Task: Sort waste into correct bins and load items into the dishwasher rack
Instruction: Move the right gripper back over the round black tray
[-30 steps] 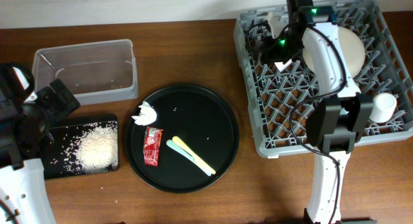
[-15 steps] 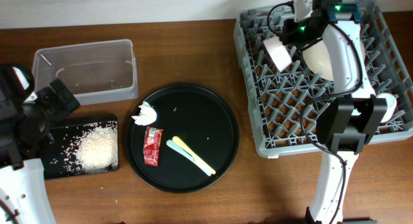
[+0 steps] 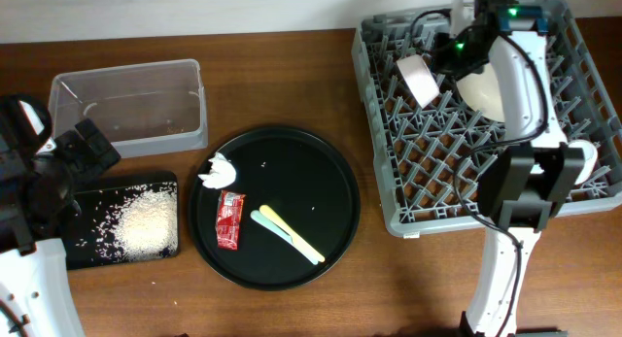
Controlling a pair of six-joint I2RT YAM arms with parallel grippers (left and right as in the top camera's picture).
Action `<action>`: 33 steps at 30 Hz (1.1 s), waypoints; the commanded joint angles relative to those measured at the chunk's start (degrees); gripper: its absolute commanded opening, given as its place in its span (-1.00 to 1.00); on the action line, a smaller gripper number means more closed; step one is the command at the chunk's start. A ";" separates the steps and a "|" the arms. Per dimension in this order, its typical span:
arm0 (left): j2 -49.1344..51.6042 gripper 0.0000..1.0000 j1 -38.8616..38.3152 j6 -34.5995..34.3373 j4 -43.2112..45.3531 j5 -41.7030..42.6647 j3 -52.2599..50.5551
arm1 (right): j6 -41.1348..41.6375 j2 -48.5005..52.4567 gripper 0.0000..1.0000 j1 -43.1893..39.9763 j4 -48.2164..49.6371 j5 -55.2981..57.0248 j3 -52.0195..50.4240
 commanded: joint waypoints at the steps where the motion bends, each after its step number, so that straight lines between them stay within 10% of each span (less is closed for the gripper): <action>1: -0.09 0.99 0.39 -0.55 -0.04 -0.02 0.74 | -7.13 1.38 -0.86 3.58 -1.70 -8.04 1.09; 9: -0.09 0.99 0.39 -0.55 -0.04 -0.02 0.74 | -11.06 -5.68 -0.79 8.24 -6.56 -7.82 1.31; 18: -0.09 0.99 0.39 -0.57 -0.04 -0.02 0.74 | -11.37 -14.64 0.07 23.26 -14.19 -4.81 1.29; 33: -0.09 0.99 0.39 -0.57 -0.04 -0.02 0.74 | -11.34 -11.74 0.00 46.73 -19.28 2.93 -28.57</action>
